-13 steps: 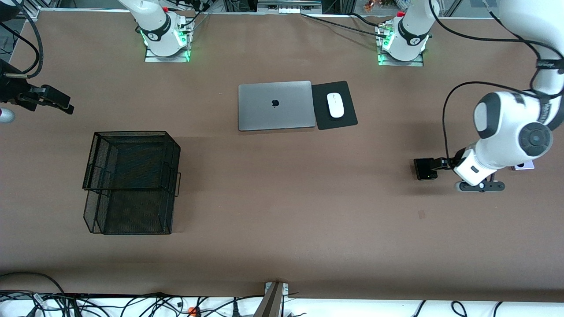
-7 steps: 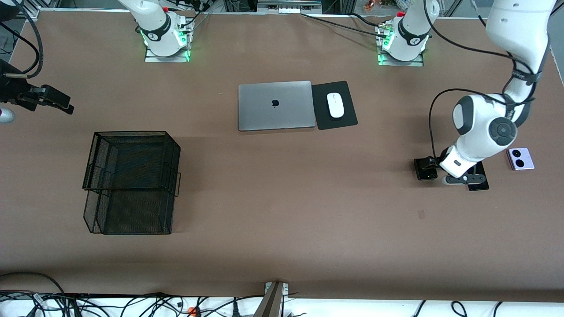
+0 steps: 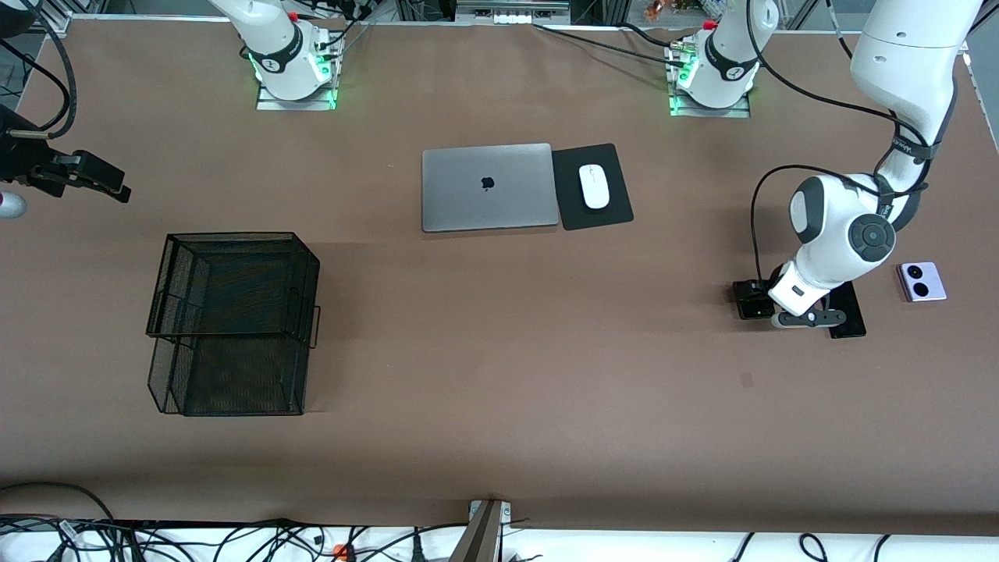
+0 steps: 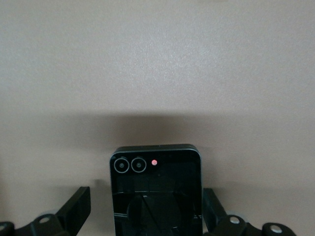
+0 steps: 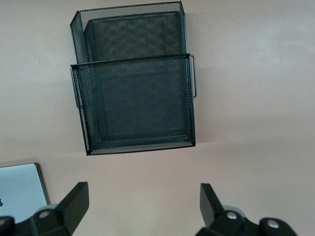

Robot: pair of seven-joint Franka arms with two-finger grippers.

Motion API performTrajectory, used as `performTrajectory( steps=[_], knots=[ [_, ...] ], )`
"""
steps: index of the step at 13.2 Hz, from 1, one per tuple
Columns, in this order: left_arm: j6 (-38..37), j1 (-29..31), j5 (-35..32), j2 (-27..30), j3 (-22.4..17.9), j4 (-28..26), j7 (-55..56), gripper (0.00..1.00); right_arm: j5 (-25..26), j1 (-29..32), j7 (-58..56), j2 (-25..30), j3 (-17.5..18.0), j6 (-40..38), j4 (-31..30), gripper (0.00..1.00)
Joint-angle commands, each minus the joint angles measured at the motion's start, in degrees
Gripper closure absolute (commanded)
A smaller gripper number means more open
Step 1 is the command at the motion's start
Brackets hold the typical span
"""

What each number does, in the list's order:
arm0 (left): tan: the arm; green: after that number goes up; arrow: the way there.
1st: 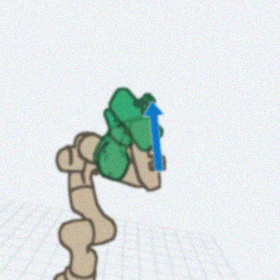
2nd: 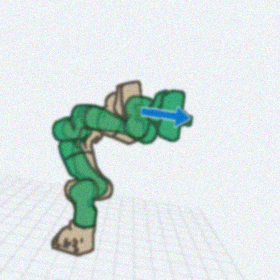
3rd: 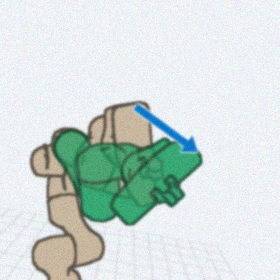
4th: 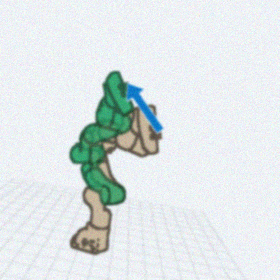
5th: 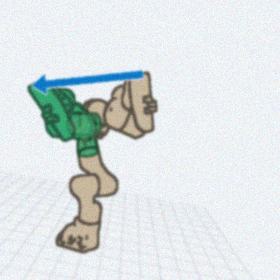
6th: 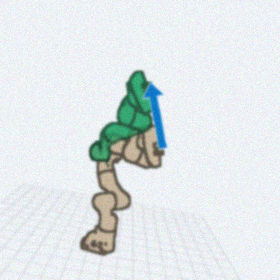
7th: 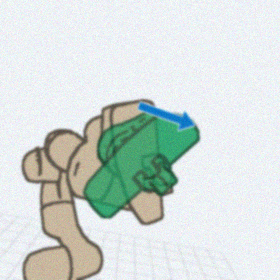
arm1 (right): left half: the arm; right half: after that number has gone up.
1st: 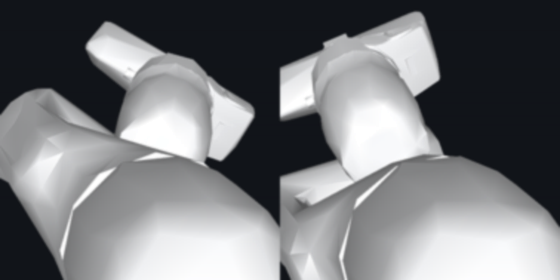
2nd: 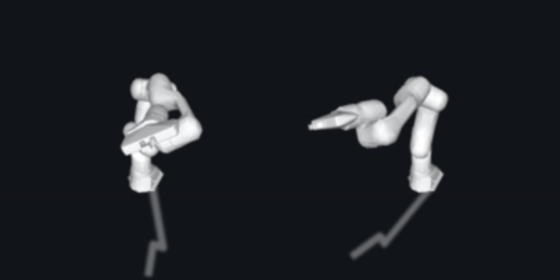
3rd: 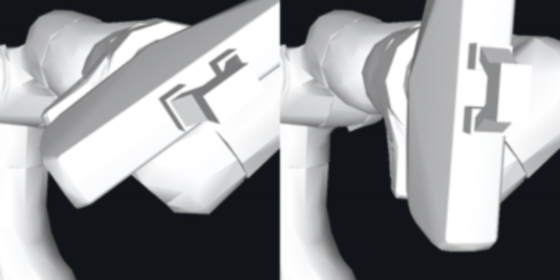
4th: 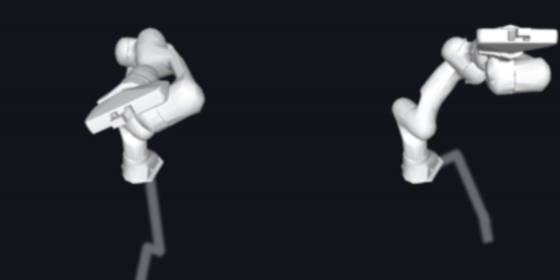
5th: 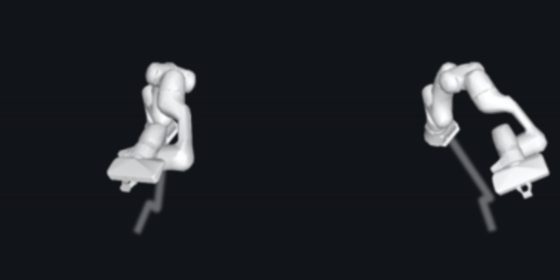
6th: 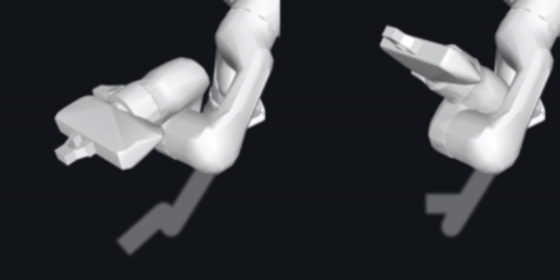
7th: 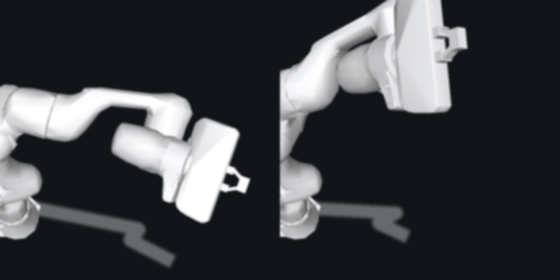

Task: Place phones with both arms
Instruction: 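Reach the left gripper down and grasp the small black flip phone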

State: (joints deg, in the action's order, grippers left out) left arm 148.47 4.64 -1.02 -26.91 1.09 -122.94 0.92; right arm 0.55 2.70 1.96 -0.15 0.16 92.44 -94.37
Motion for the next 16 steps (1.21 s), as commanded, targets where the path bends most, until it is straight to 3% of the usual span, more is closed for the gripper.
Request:
performTrajectory(
  steps=[1,7,8,9,10,11,14,16],
  knots=[
    [0.68,0.20,-0.30,-0.16,0.40,-0.64,1.19,0.00,-0.11,0.46,-0.29,0.68,0.45,-0.24,0.06,0.00],
    [0.60,0.20,0.75,-0.78,0.49,-0.81,2.69,0.00,-0.11,0.46,-0.29,0.76,0.46,-0.33,0.06,0.00],
    [0.60,0.20,0.67,-0.69,0.58,-0.81,2.77,0.16,-0.11,0.46,-0.29,0.68,0.46,-0.24,0.06,0.00],
    [0.33,-0.06,0.67,-0.69,0.49,-0.55,2.77,0.45,-0.11,0.46,-0.29,0.68,0.46,-0.24,-0.02,0.00],
    [0.24,-0.07,0.67,-0.69,0.49,-0.46,2.69,0.62,-0.11,0.46,-0.20,0.59,0.54,-0.33,0.06,0.00],
    [0.16,-0.07,0.67,-0.69,0.49,-0.37,2.69,0.71,-0.11,0.46,-0.20,0.68,0.63,-0.42,0.06,0.00],
    [-0.11,-0.42,0.67,-0.43,0.49,0.68,2.60,0.73,-0.11,0.46,-0.20,0.76,0.63,-0.24,0.06,0.00],
    [-4.04,-0.42,0.67,0.53,0.75,2.69,2.51,0.73,-0.20,0.46,-0.03,0.77,0.54,-0.15,0.06,0.00]
  ],
)
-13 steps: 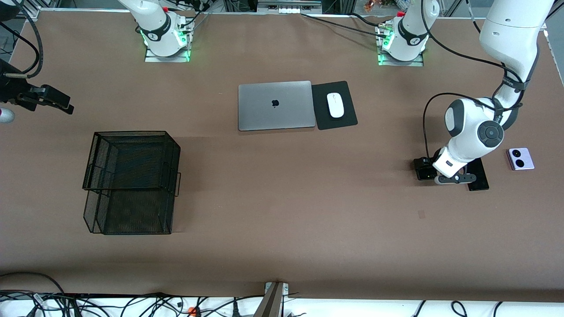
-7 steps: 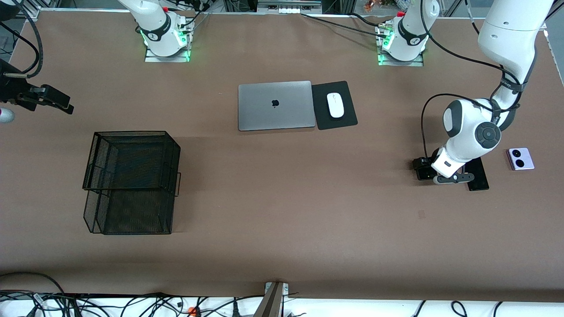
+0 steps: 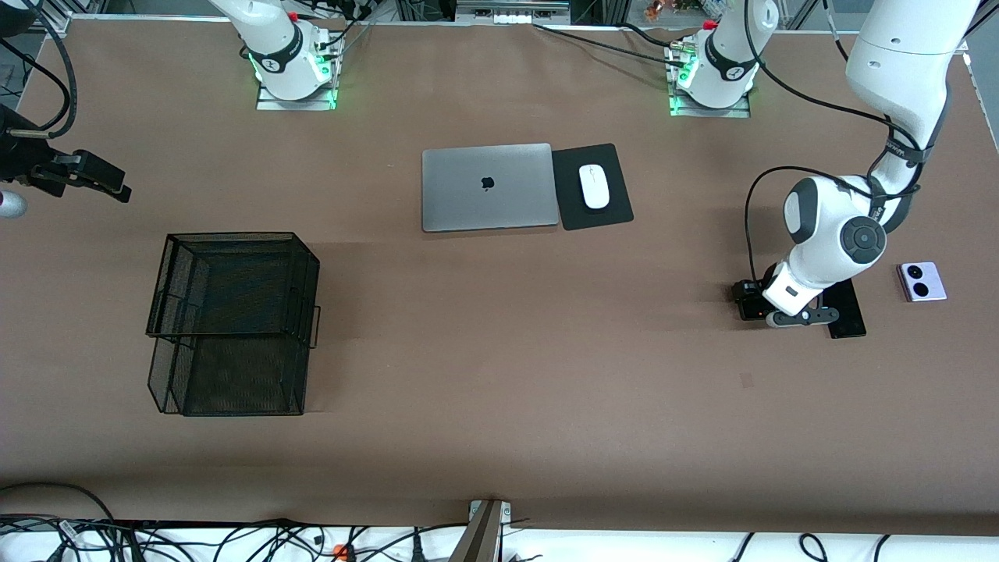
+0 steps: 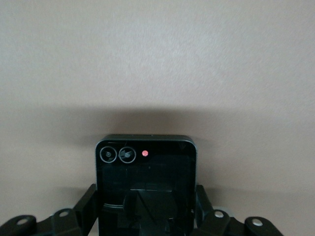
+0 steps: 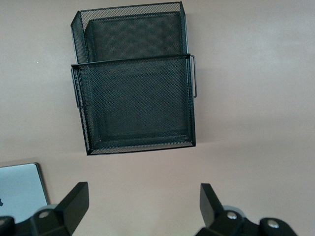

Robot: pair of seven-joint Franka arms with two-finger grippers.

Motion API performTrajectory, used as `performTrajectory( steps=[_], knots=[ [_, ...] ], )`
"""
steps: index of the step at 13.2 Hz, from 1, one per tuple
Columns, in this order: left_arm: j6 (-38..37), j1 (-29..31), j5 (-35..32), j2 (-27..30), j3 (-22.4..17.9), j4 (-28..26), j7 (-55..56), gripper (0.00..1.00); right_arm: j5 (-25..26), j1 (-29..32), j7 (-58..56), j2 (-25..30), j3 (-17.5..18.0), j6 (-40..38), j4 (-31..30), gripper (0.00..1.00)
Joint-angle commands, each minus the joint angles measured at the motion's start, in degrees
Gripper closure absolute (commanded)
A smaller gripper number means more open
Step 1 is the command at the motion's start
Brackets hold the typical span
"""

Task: Place phones with both arms
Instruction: 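Carry the flip phone with the left gripper and set it beside the laptop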

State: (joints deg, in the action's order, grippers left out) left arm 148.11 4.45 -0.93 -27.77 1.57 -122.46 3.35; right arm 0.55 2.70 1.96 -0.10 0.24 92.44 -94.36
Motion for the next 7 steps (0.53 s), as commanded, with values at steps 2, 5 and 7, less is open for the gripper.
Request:
performTrajectory(
  steps=[2,5,7],
  knots=[
    [-12.45,-0.23,0.58,2.10,0.36,7.20,-0.19,0.74,-0.11,0.46,-0.03,0.45,0.55,-0.24,-0.03,0.00],
    [-29.75,-0.32,0.49,2.89,0.45,18.00,-0.45,0.73,-0.20,0.28,0.15,0.28,0.64,0.02,0.05,0.00],
    [-37.95,-1.54,0.49,2.81,0.45,25.31,-0.19,0.73,-0.20,0.28,0.15,0.27,0.64,0.11,-0.04,0.00]
  ],
)
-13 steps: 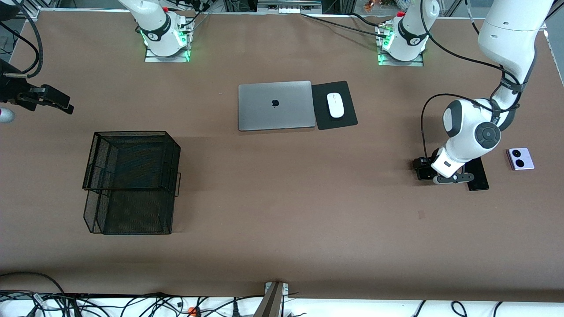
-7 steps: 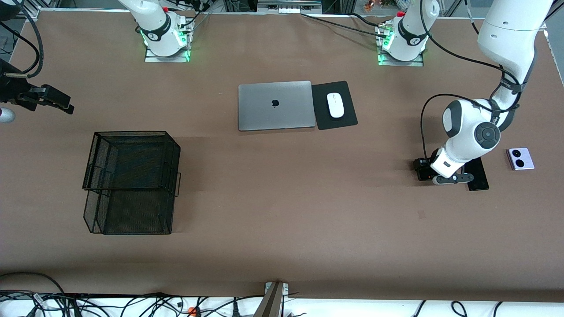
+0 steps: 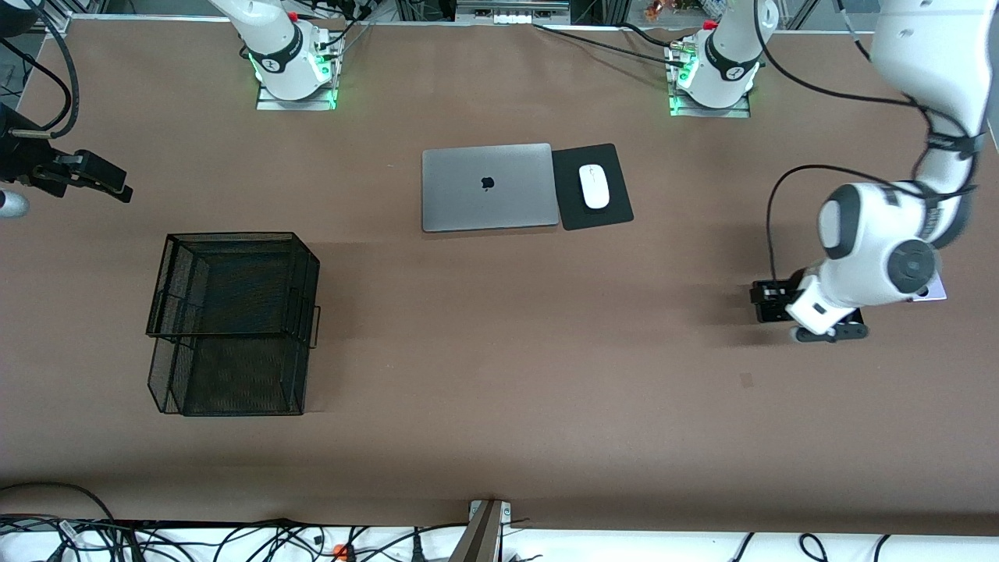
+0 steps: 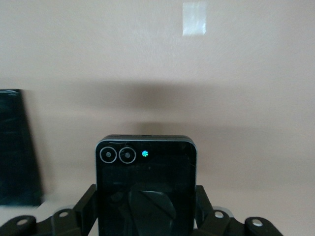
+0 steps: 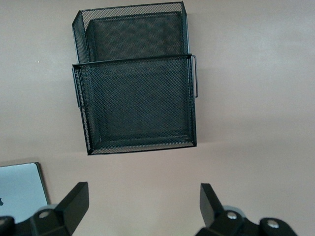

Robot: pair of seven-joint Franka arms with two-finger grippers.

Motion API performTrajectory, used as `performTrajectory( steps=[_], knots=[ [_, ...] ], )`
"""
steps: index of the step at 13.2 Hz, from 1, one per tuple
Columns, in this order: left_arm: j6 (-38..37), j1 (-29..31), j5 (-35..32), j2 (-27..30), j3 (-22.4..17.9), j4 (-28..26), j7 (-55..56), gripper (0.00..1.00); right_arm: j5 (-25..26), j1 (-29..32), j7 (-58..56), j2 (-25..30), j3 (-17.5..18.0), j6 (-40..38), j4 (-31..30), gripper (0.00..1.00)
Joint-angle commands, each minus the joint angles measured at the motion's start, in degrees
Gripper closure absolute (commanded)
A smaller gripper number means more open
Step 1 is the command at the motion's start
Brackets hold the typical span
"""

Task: Place phones with both arms
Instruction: 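Carry the flip phone with the left gripper and set it beside the laptop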

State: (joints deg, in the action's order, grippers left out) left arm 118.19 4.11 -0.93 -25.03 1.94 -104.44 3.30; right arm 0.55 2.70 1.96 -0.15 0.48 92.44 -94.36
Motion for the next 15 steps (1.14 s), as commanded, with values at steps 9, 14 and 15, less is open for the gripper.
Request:
performTrajectory(
  steps=[9,14,15],
  knots=[
    [-14.48,-22.54,4.77,-3.61,0.09,19.44,16.09,0.73,-0.11,0.38,-0.03,0.41,0.23,-0.06,0.05,0.00],
    [-2.82,-32.31,7.86,-13.54,0.09,25.69,26.83,0.72,-0.11,0.38,-0.38,0.50,0.32,-0.50,-0.03,0.00],
    [0.43,-33.89,8.13,-15.03,0.09,25.69,29.28,0.71,-0.11,0.38,-0.38,0.50,0.32,-0.59,-0.03,0.00]
  ],
)
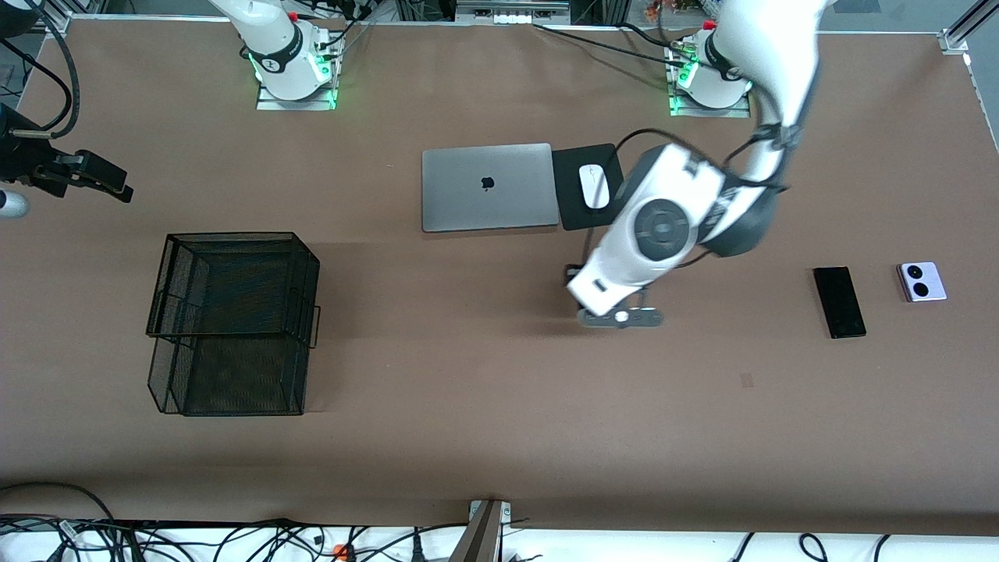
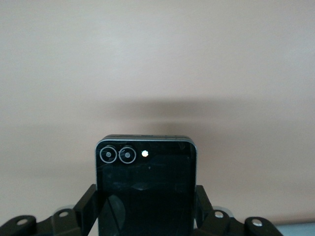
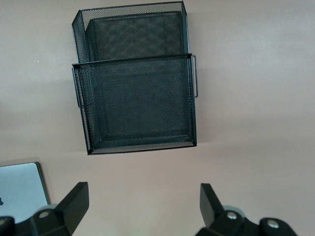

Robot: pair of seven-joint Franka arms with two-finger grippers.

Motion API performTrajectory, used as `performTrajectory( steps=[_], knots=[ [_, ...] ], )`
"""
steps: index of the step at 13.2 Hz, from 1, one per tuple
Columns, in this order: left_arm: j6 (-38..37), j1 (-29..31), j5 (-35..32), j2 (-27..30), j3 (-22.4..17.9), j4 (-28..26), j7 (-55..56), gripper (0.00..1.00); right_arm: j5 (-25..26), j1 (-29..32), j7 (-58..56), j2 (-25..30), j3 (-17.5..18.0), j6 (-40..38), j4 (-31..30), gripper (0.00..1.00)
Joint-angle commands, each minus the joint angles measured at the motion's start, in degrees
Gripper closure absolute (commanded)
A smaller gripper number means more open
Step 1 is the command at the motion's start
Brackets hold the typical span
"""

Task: Place phones with both arms
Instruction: 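Carry the flip phone with the left gripper and set it beside the laptop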

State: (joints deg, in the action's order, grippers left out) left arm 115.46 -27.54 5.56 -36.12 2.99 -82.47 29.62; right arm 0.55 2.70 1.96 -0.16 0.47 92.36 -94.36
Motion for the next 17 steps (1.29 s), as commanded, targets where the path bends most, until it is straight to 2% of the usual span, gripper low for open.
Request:
performTrajectory(
  steps=[1,3,9,10,11,12,13,15,17],
  knots=[
    [6.93,-3.91,1.73,-5.26,-0.97,3.72,4.81,0.69,-0.11,0.37,-0.38,0.51,0.32,-0.52,-0.03,0.00],
    [13.27,-7.86,1.65,-7.99,-0.97,3.72,6.85,0.73,-0.11,0.37,-0.29,0.42,0.32,-0.08,0.05,0.00],
    [24.35,-15.34,1.82,-15.10,-0.97,3.72,12.29,0.69,-0.20,-0.07,0.06,0.07,0.40,0.10,-0.03,0.00],
    [26.81,-15.70,1.73,-16.08,-0.97,3.72,14.13,0.65,-0.20,-0.07,0.06,0.07,0.40,0.10,-0.03,0.00],
    [27.44,-15.70,1.73,-16.35,-0.97,3.72,15.02,0.56,-0.20,-0.07,0.06,0.07,0.40,0.18,-0.03,0.00],
    [27.45,-15.62,1.65,-16.18,-0.97,3.72,15.03,0.37,-0.20,-0.07,0.06,0.07,0.40,0.18,-0.03,0.00],
    [27.45,-15.61,1.30,-16.00,-1.06,3.72,14.51,0.00,-0.20,-0.07,0.06,0.07,0.40,0.36,-0.03,0.00],
    [27.45,-15.53,1.12,-15.30,-1.06,3.72,14.76,0.00,-0.11,-0.07,-0.03,-0.02,0.40,0.45,-0.03,0.00],
    [26.32,-14.65,1.12,-12.33,-1.06,2.50,15.02,0.00,-0.20,-0.07,-0.55,-0.02,0.40,0.53,-0.03,0.00]
  ],
)
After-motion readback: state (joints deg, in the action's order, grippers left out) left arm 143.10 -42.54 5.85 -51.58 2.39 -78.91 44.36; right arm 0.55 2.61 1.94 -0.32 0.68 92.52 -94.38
